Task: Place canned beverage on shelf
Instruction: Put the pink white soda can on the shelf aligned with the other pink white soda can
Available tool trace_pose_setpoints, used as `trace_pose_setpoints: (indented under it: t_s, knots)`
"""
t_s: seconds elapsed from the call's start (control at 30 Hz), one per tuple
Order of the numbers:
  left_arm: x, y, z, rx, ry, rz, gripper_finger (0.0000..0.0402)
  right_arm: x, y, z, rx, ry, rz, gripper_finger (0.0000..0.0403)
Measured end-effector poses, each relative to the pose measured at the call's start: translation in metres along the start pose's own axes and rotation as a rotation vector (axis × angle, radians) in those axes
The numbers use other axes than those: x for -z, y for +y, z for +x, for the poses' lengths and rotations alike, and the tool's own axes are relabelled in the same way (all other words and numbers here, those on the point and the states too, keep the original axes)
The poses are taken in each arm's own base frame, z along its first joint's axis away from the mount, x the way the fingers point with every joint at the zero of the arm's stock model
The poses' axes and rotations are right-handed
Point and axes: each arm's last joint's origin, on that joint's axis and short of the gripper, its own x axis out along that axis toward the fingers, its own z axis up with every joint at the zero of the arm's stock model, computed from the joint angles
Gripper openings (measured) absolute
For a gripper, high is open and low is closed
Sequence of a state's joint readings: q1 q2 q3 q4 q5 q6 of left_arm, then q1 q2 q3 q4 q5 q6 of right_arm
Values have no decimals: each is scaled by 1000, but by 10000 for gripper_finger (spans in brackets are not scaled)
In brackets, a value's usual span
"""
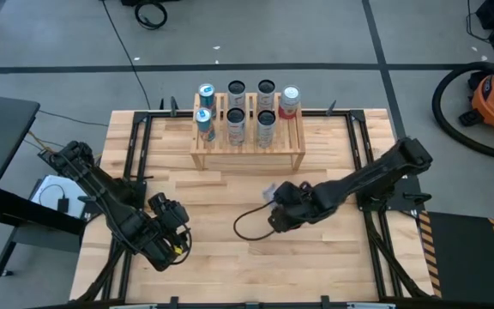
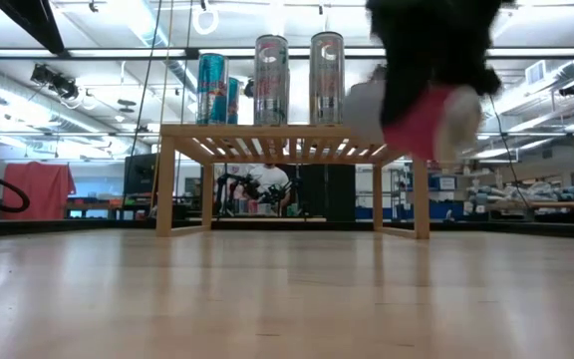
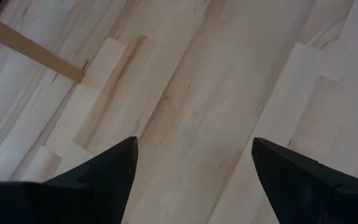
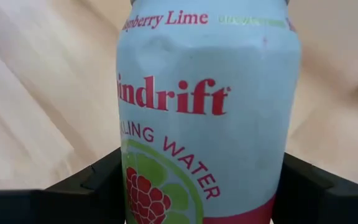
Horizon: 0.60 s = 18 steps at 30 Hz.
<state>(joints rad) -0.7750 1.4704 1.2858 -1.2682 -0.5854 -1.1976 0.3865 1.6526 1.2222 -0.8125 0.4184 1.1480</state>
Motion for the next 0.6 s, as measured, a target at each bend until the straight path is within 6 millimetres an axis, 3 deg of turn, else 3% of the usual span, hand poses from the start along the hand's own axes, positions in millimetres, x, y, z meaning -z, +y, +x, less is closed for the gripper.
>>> trace_pose_setpoints:
  t_s: [0.1, 0.27, 0.6]
  knots:
    - [0, 0, 0, 0, 1, -20, 316, -10, -2, -32, 3, -143, -30, 291]
    - [1, 0, 0, 9, 20, -27, 316, -22, -24, -73, 0, -313, -25, 291]
    - [1, 0, 0, 9, 22, -48, 316, -44, -69, -134, 160, -738, -50, 291]
